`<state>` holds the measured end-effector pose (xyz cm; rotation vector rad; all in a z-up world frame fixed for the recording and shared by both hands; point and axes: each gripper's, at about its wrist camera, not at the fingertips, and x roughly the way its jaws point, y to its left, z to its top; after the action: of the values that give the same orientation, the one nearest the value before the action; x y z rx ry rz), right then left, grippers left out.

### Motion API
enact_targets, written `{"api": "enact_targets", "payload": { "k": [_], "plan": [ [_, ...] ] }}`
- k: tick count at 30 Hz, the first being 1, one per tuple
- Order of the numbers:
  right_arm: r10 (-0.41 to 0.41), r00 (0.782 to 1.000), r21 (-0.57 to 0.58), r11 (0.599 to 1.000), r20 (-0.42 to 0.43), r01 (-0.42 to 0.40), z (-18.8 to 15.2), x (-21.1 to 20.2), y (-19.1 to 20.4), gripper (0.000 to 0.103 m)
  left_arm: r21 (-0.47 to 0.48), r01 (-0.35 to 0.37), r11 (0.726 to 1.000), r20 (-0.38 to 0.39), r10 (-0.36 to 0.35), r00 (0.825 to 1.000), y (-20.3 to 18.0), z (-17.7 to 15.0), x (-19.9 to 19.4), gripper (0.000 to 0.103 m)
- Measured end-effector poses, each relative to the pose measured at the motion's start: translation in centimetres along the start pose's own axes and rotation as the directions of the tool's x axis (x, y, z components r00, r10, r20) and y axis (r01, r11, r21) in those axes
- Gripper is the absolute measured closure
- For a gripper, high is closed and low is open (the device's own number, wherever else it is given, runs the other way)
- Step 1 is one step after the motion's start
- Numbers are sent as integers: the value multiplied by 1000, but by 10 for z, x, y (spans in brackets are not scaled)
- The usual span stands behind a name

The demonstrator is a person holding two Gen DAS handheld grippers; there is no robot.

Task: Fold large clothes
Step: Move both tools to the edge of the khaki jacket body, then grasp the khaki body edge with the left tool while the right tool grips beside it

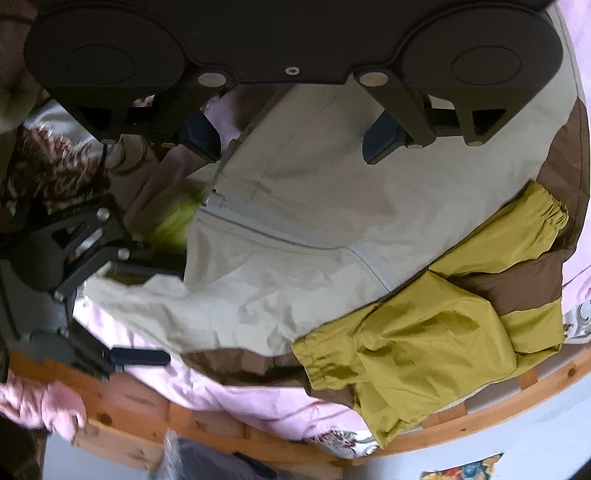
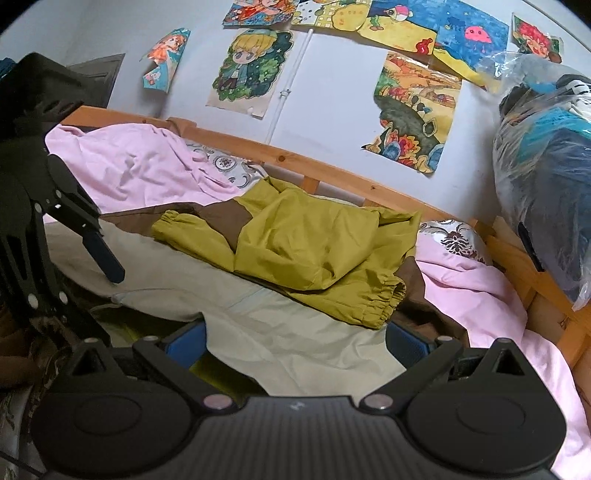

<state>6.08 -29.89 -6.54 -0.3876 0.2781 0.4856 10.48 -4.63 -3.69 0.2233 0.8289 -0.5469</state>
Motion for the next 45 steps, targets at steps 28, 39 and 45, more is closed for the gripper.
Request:
{"api": "enact_targets", "payload": {
  "k": [28,39,45],
  "plan": [
    [-23,999,94,995,27,20,7,9,-10,1,193,-114,974,-54,127,990,-12,-16,12,26],
    [150,988,85,986,-41,-146,-1,-12,6,0,176,-188,966,63,180,982,-10,-3,-17,97],
    [81,992,-161,982,-99,-96,-7,-4,51,1,76,-167,983,87,161,983,4,27,-29,99]
  ]
}}
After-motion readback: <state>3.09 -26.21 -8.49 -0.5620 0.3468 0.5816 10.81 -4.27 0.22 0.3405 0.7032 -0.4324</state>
